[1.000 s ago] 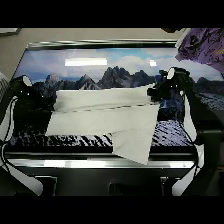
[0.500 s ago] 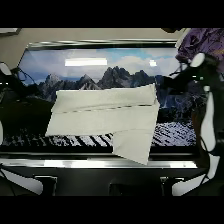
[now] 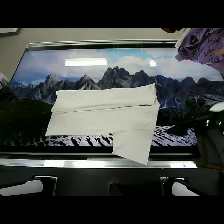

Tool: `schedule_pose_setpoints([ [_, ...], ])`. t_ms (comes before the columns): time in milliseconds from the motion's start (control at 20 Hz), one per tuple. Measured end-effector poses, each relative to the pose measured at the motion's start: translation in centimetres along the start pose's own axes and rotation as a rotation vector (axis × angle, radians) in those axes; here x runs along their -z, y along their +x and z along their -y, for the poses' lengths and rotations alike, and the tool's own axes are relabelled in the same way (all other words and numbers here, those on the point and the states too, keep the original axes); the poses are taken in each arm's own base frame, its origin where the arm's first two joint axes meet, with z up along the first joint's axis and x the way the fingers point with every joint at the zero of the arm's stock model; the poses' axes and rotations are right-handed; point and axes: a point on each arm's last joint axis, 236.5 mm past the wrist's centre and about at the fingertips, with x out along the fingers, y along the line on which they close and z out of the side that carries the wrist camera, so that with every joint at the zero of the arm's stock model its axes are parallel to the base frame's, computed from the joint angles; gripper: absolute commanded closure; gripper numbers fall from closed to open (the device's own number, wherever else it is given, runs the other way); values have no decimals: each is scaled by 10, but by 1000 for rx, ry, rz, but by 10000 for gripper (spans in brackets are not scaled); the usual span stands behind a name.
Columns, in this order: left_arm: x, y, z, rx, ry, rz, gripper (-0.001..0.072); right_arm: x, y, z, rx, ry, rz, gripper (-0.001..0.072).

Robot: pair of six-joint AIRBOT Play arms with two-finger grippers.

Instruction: Fold the clothes and pants, and hang the long-sleeved shirts on hangers.

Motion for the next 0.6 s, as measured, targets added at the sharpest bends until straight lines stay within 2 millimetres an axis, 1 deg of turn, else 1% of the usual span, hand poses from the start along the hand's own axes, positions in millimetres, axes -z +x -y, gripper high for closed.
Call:
schedule_pose_setpoints([
  [50, 5, -2, -3, 2, -7, 1, 22, 16, 13, 6, -19, 20, -15, 178],
  [150, 11, -4, -6, 5, -14, 0, 22, 38, 34, 18, -38, 49, -35, 179],
  [250, 15, -5, -7, 7, -19, -2, 22, 50, 48, 27, -48, 61, -37, 190],
  [400, 17, -6, -8, 10, -22, -3, 22, 52, 58, 35, -45, 62, -9, 191],
  [600, 19, -7, -8, 10, -21, -4, 23, 45, 62, 40, -39, 64, 40, 192],
])
